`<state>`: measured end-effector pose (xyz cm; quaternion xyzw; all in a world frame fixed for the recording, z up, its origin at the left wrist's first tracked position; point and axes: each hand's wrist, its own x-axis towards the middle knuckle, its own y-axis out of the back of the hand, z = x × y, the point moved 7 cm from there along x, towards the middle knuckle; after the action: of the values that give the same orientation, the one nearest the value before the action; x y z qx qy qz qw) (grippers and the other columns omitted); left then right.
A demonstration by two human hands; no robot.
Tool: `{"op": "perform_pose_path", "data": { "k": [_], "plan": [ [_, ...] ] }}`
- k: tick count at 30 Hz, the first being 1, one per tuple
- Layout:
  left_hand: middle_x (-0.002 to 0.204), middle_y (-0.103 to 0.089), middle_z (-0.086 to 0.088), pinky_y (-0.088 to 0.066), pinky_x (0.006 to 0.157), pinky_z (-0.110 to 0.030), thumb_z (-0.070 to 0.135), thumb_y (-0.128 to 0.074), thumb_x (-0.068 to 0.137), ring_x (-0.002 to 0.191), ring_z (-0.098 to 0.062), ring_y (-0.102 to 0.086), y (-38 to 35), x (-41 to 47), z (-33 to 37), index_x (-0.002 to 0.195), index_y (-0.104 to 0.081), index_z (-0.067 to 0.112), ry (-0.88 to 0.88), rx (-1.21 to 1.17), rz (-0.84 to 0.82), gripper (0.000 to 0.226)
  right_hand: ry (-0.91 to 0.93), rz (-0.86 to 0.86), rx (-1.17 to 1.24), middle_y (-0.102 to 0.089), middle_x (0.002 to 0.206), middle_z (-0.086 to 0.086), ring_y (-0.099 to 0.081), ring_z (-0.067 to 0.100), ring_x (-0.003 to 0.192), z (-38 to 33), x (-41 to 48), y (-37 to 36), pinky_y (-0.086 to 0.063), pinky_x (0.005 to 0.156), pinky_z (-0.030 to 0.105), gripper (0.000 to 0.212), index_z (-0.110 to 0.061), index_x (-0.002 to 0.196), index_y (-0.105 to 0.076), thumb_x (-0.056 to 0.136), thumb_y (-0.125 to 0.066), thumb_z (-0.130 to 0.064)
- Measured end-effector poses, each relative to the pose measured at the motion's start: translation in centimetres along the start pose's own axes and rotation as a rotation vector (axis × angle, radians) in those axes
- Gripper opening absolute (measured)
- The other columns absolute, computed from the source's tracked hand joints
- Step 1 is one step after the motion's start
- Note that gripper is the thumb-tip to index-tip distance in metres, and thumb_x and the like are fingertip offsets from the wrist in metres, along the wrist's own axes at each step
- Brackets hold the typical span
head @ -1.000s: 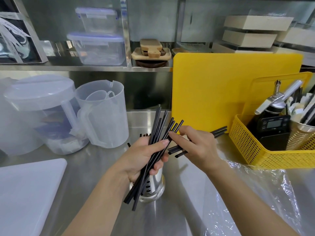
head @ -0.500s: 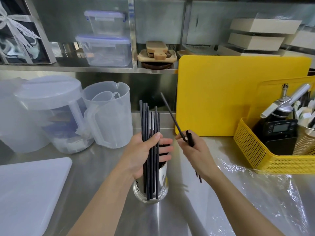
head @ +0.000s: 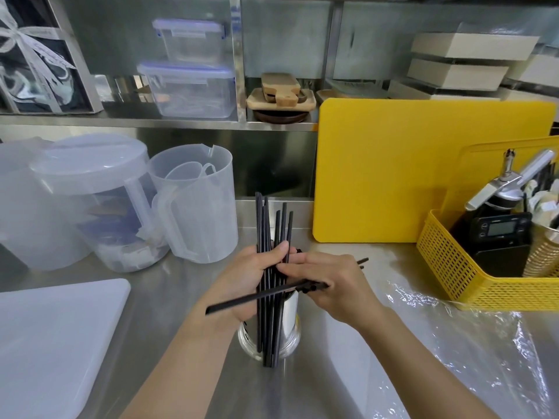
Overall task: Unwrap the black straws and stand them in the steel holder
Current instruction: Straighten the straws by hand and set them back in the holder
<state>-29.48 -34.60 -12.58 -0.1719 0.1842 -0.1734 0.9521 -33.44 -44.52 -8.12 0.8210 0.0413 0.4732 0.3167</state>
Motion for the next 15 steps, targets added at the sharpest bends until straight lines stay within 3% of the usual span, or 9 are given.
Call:
{"op": "perform_pose_path", "data": {
  "k": [3,6,7,10,11,13,15],
  "plan": [
    [0.069,-0.067,-0.008,-0.053,0.067,-0.035,0.022,-0.061,0.076,0.064,-0.020,-0.062,-0.1,-0.1,0.4,0.086,-0.061,0.004,-0.020,-0.016,-0.034,0.021,0.083,0.129,-0.058,-0.074,0.088,0.009,-0.072,0.016,0.079,-0.6,-0.2,0.8,-0.058,0.056,0.026,0.036,-0.006,0.095,-0.072,0.099,-0.041,-0.023],
    [0.070,-0.070,-0.011,-0.059,0.059,-0.034,0.012,-0.051,0.091,0.062,-0.021,-0.068,-0.1,-0.1,0.6,0.087,-0.058,0.001,-0.033,-0.068,-0.026,0.013,0.095,0.197,-0.085,-0.067,0.072,0.008,-0.060,0.008,0.067,-0.7,-0.3,1.4,-0.048,0.060,0.010,0.015,-0.014,0.102,-0.064,0.095,-0.051,-0.012],
    [0.074,-0.070,-0.014,-0.060,0.063,-0.037,0.010,-0.050,0.092,0.066,-0.024,-0.070,-0.1,-0.2,0.5,0.088,-0.057,0.000,-0.034,-0.086,-0.023,0.013,0.057,0.215,-0.082,-0.063,0.068,0.008,-0.053,0.007,0.065,-0.5,-0.3,1.6,-0.041,0.061,0.006,0.019,-0.018,0.102,-0.062,0.089,-0.057,-0.005],
    [0.083,-0.066,-0.015,-0.058,0.075,-0.046,0.008,-0.051,0.093,0.077,-0.026,-0.069,0.4,-0.1,0.4,0.091,-0.060,-0.001,-0.063,-0.022,0.049,0.013,-0.295,0.302,0.159,-0.056,0.071,0.007,-0.053,0.011,0.065,1.1,-0.2,2.3,-0.042,0.061,0.012,0.033,-0.041,0.088,-0.062,0.078,-0.067,-0.010],
    [0.082,-0.065,-0.014,-0.059,0.073,-0.046,0.009,-0.052,0.092,0.076,-0.024,-0.068,0.7,-0.2,0.3,0.089,-0.062,-0.001,-0.074,0.010,0.095,0.014,-0.429,0.352,0.245,-0.056,0.069,0.003,-0.053,0.009,0.062,1.7,-0.3,2.5,-0.041,0.059,0.013,0.025,-0.039,0.082,-0.062,0.079,-0.067,-0.014],
    [0.082,-0.062,-0.011,-0.060,0.069,-0.045,0.009,-0.055,0.091,0.076,-0.022,-0.062,1.2,-0.3,0.4,0.087,-0.064,0.000,-0.103,0.063,0.168,0.013,-0.666,0.436,0.480,-0.050,0.054,-0.008,-0.045,0.006,0.047,2.7,-0.6,2.6,-0.036,0.048,0.014,0.008,-0.019,0.076,-0.061,0.082,-0.065,-0.014],
    [0.082,-0.063,-0.011,-0.060,0.066,-0.044,0.009,-0.056,0.090,0.077,-0.021,-0.059,1.2,-0.5,0.5,0.089,-0.064,0.001,-0.103,0.068,0.166,0.012,-0.858,0.534,0.833,-0.046,0.048,-0.006,-0.032,0.005,0.035,3.9,-1.3,2.2,-0.025,0.036,0.016,0.014,-0.007,0.075,-0.056,0.087,-0.058,-0.011]
  ]
}}
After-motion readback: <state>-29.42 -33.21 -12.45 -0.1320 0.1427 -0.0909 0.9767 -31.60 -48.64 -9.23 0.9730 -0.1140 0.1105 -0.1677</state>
